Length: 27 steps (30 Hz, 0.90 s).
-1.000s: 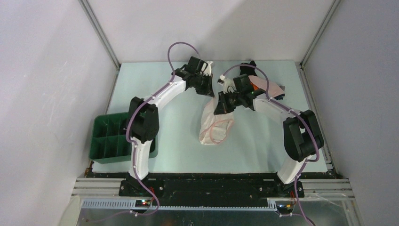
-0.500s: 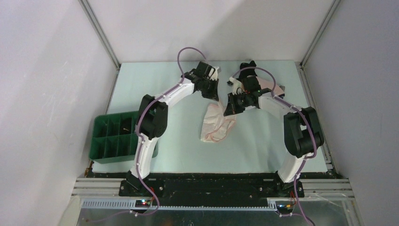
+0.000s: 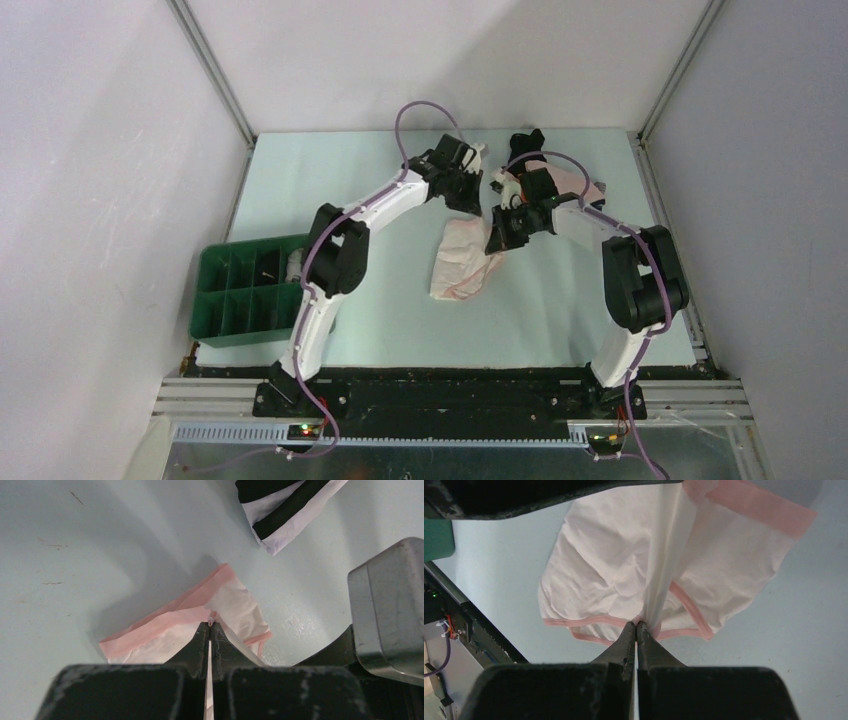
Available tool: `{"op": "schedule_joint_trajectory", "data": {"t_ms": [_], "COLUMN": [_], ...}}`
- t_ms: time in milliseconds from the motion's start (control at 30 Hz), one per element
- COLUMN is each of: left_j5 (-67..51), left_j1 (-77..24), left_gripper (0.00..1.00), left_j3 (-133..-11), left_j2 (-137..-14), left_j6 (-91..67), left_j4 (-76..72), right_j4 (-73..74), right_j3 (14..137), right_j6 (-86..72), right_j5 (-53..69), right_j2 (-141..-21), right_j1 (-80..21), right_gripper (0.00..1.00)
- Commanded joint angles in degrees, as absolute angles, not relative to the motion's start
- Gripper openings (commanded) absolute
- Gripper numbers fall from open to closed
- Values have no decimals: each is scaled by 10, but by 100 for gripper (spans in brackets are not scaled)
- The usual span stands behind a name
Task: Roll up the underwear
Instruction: Fold the underwear at the center of the board.
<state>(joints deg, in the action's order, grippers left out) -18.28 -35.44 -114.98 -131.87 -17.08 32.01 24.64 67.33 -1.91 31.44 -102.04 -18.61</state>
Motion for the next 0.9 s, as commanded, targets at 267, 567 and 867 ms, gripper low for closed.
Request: {"op": "schedule_joint_trajectory", "data": {"t_ms": [267,567,867], "left_j5": [-157,-175,-193], "left_j1": [-366,-370,-375], "left_gripper": [0,0,0], "left_j3": [-1186,-1192,-1190], "left_j2": [-1336,-1347,-1357], "left_j6": [-176,-180,-197], "left_j4": [273,244,222], "right_j4": [279,268,268], "right_j3": [650,625,622], "right_j6": [-26,-58,-71], "right_j5": [272,238,225], "right_j2": [-1010,-1002,-995], "right_j1": [-182,-159,-144], "right_gripper": [0,0,0]}}
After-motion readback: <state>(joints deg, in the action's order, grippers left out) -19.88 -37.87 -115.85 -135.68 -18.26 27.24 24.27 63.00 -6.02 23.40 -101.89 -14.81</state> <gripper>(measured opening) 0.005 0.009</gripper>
